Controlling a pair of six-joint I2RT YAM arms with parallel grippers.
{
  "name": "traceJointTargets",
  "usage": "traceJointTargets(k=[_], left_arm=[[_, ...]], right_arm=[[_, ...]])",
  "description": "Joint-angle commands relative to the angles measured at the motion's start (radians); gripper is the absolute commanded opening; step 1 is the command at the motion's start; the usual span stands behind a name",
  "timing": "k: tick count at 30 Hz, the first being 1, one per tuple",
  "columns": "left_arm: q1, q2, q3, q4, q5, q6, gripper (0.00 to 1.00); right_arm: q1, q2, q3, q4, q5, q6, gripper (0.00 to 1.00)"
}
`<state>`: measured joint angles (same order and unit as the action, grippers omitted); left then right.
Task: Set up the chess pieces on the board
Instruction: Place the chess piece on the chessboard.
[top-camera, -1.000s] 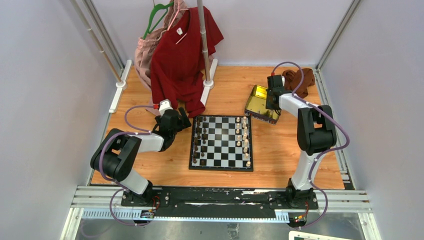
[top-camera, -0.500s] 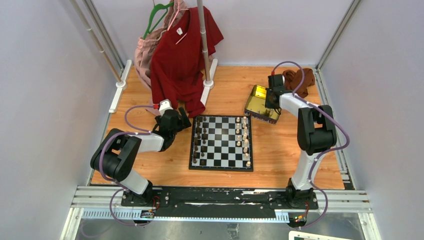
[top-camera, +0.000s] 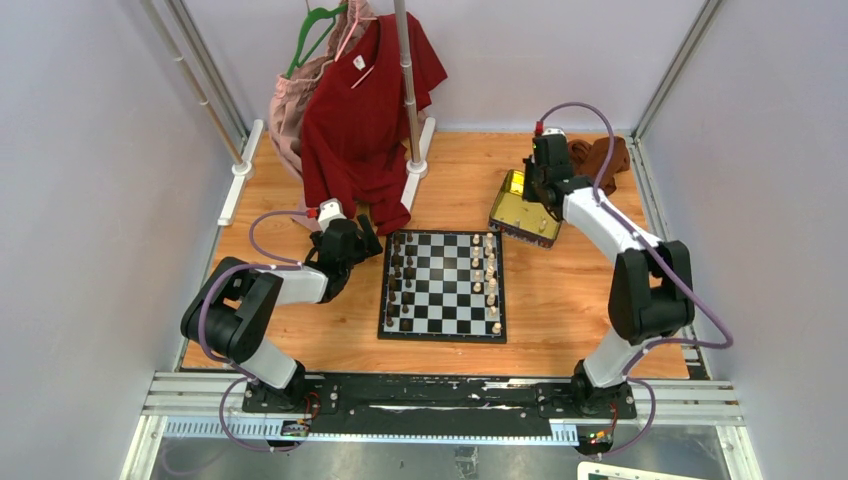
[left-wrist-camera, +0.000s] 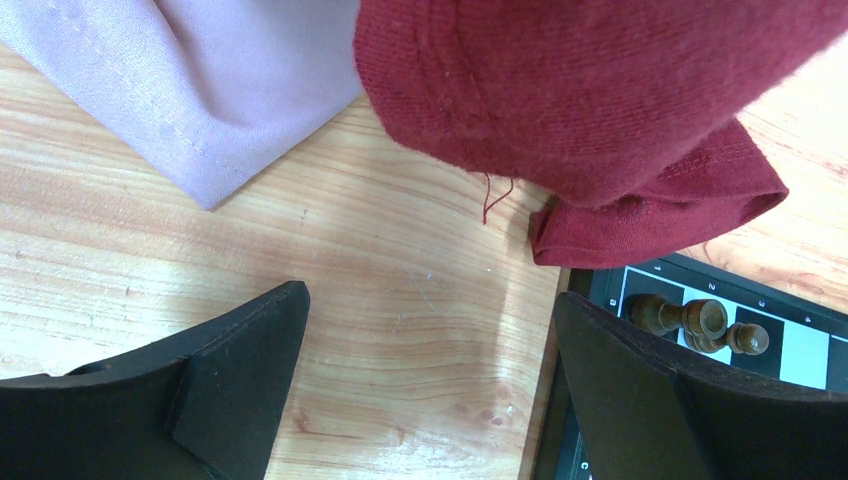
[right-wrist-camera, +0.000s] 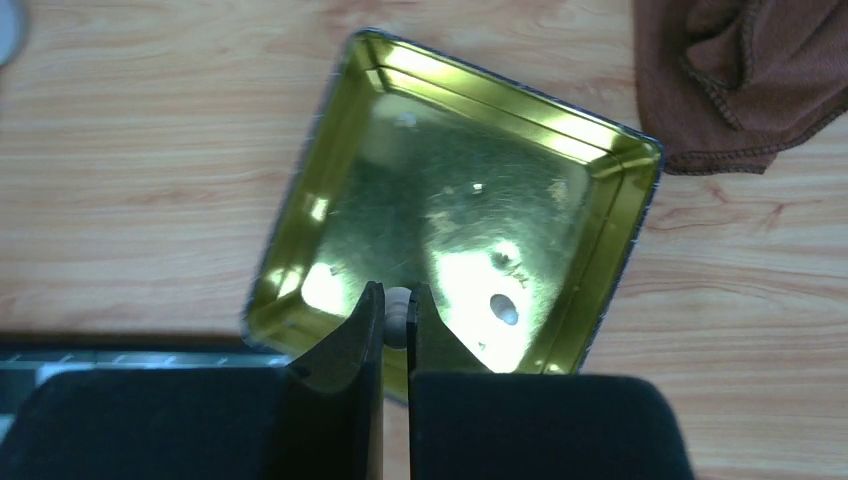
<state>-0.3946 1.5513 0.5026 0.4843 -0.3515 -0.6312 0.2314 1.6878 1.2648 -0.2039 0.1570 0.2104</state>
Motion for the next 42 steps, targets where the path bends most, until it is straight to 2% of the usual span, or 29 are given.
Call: traceJointTargets(k=[1, 11, 19, 29, 42], left_arm=[[0.008, 0.001, -0.023, -0.035, -0.003, 0.000, 1.00], [0.008, 0.001, -0.022, -0.035, -0.004, -0.003, 1.00], [0.008, 0.002, -0.021, -0.035, -0.003, -0.002, 1.00], [0.008, 0.004, -0.019, -0.035, -0.003, 0.001, 1.00], [0.008, 0.004, -0.020, -0.035, -0.004, -0.001, 1.00]], right_arm=[[0.119, -0.125, -0.042, -0.059, 0.005, -0.027, 0.00], [0.453, -0.351, -0.231, -0.134, 0.101, -0.020, 0.00], [0.628, -0.456, -0.346, -0.189, 0.148, 0.041, 0.00], [0.747, -0.437, -0.416, -0.191, 0.180, 0.112, 0.00], [0.766, -0.370, -0.486, -0.111, 0.210, 0.136, 0.00]])
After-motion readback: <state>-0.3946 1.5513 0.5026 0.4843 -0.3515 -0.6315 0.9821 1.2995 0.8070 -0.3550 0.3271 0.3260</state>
